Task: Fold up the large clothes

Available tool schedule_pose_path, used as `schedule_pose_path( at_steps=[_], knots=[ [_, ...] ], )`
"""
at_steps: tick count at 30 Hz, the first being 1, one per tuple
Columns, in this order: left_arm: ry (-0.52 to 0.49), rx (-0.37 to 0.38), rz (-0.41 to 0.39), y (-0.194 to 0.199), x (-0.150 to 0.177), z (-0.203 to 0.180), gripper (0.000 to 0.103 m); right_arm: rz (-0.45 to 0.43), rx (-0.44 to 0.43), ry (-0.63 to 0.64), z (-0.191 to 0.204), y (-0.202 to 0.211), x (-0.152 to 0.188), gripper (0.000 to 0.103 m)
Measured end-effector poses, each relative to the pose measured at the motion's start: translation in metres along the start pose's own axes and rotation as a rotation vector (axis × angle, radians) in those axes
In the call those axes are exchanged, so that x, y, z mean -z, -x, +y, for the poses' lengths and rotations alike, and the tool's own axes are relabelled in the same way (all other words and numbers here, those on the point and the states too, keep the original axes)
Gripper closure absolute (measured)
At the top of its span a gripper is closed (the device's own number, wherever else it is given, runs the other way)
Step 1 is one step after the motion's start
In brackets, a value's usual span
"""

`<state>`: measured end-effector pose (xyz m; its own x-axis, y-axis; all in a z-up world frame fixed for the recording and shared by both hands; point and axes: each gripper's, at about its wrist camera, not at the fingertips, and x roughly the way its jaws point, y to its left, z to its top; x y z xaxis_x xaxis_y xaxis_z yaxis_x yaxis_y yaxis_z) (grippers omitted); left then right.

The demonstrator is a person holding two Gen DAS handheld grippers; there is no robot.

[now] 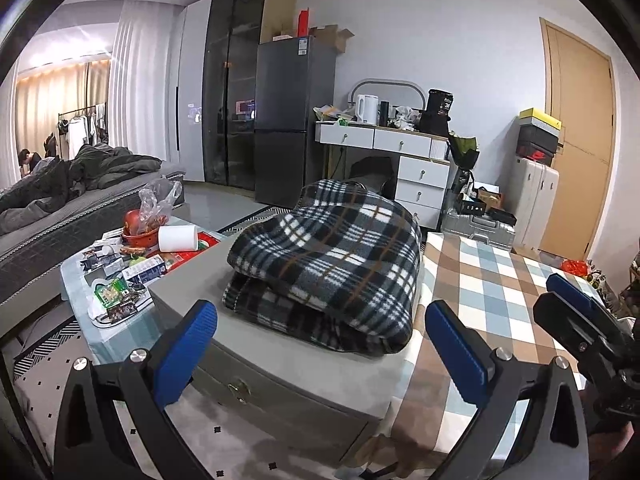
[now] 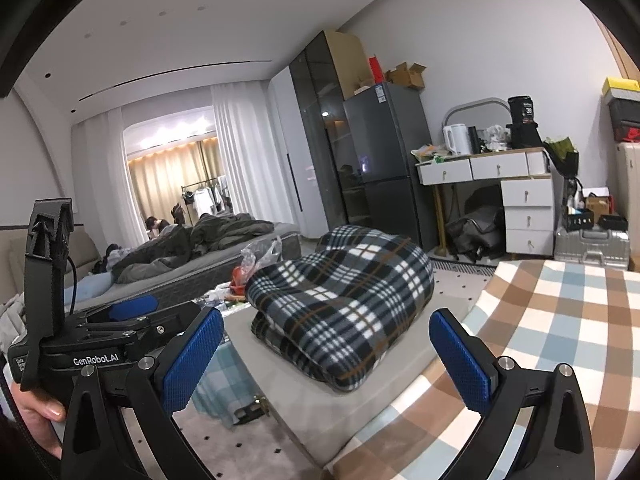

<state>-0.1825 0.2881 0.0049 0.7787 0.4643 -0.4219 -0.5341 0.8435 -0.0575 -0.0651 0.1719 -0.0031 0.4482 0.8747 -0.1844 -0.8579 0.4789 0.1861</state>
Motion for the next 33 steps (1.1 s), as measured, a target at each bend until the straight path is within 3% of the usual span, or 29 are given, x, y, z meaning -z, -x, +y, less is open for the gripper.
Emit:
schedule_pose_path(
  at_steps=[14, 33],
  knots=[
    [-0.033, -0.037, 0.001, 0.004, 0.001, -0.006, 0.001, -0.017, 0.001, -0.019, 0.003, 0.007, -0.001, 0.0],
    [-0.017, 0.005, -0.014, 0.011, 0.003, -0.005, 0.001, -0.032, 0.0, -0.052, 0.002, 0.012, -0.003, 0.0]
  ],
)
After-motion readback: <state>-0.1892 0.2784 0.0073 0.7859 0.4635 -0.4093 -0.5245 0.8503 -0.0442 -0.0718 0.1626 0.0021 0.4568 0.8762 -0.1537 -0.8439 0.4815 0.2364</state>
